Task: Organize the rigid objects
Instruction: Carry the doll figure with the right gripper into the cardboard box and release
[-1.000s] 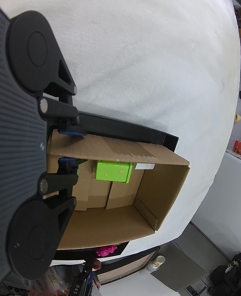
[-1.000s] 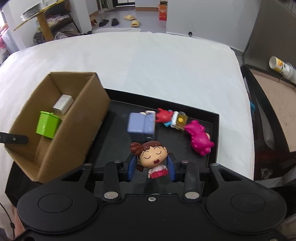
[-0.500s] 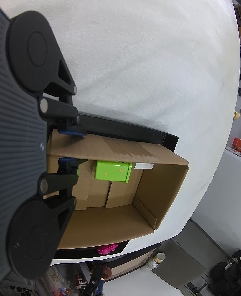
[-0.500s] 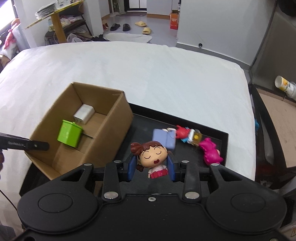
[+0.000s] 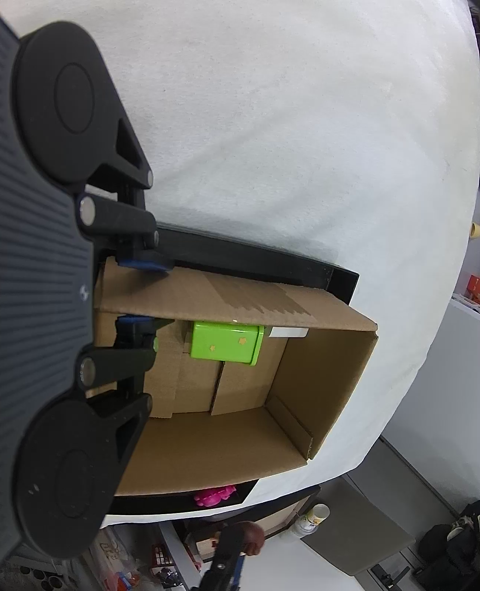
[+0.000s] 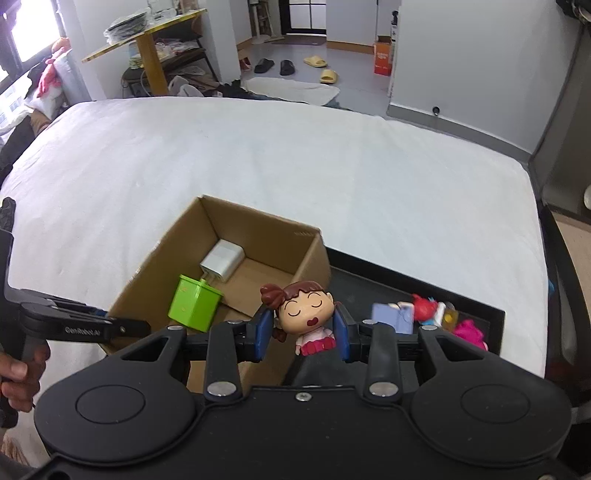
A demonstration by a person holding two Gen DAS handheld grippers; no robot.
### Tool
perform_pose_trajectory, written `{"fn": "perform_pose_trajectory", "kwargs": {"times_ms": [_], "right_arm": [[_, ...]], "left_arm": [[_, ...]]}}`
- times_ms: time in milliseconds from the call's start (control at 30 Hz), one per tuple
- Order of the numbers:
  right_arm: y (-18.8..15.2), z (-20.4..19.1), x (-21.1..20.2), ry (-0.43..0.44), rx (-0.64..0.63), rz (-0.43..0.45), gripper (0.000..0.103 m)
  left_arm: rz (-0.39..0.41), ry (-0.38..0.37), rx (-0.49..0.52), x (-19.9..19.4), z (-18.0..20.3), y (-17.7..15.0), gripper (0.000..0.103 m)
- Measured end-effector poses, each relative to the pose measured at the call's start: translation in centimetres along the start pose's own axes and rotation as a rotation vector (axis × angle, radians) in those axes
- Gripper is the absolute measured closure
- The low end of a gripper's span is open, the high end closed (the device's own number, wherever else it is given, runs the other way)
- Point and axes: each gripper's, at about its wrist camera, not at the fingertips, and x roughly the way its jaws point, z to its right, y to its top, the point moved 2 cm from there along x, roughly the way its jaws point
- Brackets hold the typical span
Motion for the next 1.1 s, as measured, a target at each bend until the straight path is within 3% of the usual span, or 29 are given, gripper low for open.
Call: {"fn": "perform_pose_trajectory", "kwargs": {"times_ms": [500, 1100], "right_arm": [[2.3, -3.9, 2.4, 0.051, -0.049, 0.011, 0.068], [3.0, -7.1, 7.0, 0.037, -0.106, -0.018, 0.068]], "left_arm": [[-0.016, -0.020, -0.004, 0.1, -0.4, 0.3, 0.080], [-0.023, -0.030, -0.007, 0.3, -0.6, 0.4, 0.080]]}}
